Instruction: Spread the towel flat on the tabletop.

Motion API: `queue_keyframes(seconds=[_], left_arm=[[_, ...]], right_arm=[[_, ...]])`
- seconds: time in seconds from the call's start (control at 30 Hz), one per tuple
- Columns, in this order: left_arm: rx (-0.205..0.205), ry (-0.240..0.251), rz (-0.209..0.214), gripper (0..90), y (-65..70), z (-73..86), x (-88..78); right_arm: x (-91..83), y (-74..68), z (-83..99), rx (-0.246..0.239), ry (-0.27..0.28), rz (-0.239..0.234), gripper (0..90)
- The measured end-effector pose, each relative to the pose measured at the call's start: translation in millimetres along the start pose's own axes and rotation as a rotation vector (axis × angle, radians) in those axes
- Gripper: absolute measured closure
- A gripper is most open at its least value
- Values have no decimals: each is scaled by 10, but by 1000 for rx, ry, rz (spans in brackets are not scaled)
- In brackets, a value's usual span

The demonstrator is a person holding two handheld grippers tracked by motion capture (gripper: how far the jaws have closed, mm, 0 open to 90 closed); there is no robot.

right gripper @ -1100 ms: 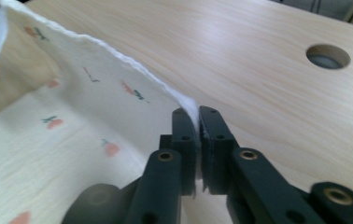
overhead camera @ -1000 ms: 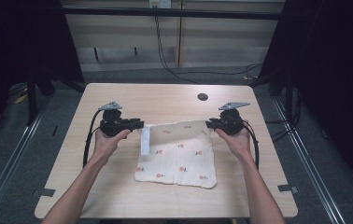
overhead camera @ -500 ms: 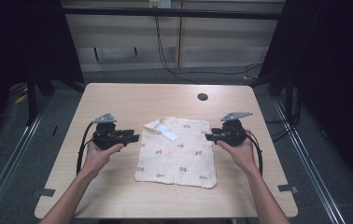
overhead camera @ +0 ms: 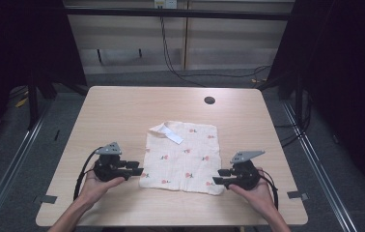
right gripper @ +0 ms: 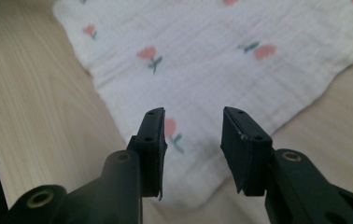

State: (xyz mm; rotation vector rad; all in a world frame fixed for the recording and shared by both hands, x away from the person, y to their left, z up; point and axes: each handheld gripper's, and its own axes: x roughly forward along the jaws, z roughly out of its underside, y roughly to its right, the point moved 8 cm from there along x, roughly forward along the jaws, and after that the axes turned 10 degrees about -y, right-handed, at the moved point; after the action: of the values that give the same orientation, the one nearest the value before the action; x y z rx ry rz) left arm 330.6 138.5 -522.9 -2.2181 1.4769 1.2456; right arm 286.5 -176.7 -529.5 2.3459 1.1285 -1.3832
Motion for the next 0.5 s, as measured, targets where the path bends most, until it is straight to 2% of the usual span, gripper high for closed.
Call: queue_keyframes(seconds=[0.07,0.1,0.13,0.2,0.23,0.27,0.3,0.33,0.4,0.47,0.5], left_arm=[[5,-18,12,620,25,25,56],[29,-53,15,616,72,63,149],[41,-65,17,612,96,81,186],[44,-72,14,602,111,101,215],[48,-93,14,602,141,153,274],[56,-104,12,601,147,177,289],[65,-110,12,596,153,194,301],[71,-96,8,592,156,193,306],[67,-97,19,582,174,204,306],[87,-97,17,586,216,221,313],[87,-97,17,616,216,221,313]], right_arm=[[21,-33,49,-9,-12,6,595],[42,-84,137,-19,-34,20,584],[54,-91,157,-23,-29,22,583],[104,-107,224,-22,-35,18,576],[133,-118,270,-38,-56,42,562],[133,-136,276,-49,-54,43,557],[129,-148,280,-54,-59,48,557],[137,-156,284,-69,-55,64,560],[144,-176,294,-103,-64,104,560],[146,-179,295,-101,-62,115,577],[144,-174,293,-104,-61,121,620]])
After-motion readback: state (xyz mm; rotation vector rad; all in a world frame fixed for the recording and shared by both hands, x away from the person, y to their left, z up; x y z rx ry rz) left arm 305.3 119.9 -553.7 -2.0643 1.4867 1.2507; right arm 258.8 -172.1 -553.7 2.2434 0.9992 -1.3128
